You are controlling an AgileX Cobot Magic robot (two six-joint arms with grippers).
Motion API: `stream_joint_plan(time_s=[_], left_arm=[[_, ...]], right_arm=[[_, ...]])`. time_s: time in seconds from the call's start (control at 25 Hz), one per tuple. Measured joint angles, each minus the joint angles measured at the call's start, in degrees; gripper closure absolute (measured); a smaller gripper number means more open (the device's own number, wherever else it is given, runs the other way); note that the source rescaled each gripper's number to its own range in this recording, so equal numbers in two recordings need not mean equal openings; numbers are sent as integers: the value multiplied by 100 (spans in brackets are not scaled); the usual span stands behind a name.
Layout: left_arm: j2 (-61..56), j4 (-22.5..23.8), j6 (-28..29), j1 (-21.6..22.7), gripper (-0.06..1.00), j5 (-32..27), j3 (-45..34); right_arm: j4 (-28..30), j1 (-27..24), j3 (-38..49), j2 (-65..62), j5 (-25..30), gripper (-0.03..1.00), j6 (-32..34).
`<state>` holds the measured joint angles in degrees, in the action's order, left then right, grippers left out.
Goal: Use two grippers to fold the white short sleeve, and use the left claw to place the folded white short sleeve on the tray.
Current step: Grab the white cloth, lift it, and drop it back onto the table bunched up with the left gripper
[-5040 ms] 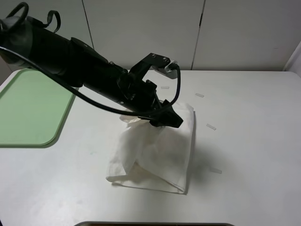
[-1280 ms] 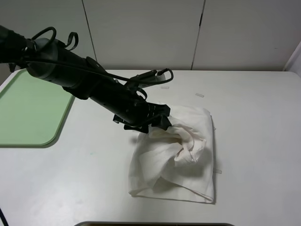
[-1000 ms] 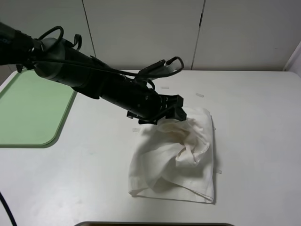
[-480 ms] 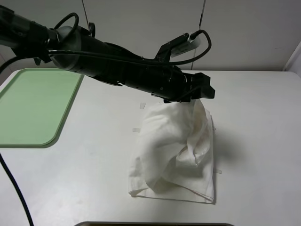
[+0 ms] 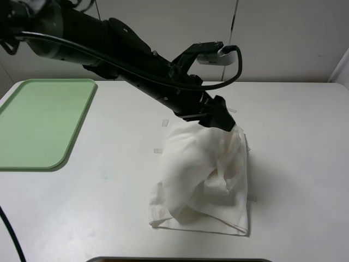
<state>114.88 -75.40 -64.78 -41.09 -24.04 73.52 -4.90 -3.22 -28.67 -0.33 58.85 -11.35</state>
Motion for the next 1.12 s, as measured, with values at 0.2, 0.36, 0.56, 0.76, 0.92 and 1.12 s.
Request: stream_joint_plan(time_s=[0.2, 0.36, 0.56, 0.76, 0.92, 1.12], left_arm=[[-382, 1862, 1074, 166, 27, -351, 7], [-563, 3876, 2246, 214, 27, -1053, 7], [-515, 4134, 2412, 101, 27, -1250, 7], [-372, 4134, 2342, -158, 27, -1560, 7], [-346, 4112, 2143, -341, 27, -1662, 7], [-340, 3868, 1829, -533, 27, -1862, 7]], right_arm=[[0, 0, 0, 0, 5, -3, 0], [0, 0, 0, 0, 5, -3, 0], [0, 0, 0, 0, 5, -3, 0], [0, 0, 0, 0, 5, -3, 0], [0, 0, 0, 0, 5, -3, 0], [0, 0, 0, 0, 1, -3, 0]])
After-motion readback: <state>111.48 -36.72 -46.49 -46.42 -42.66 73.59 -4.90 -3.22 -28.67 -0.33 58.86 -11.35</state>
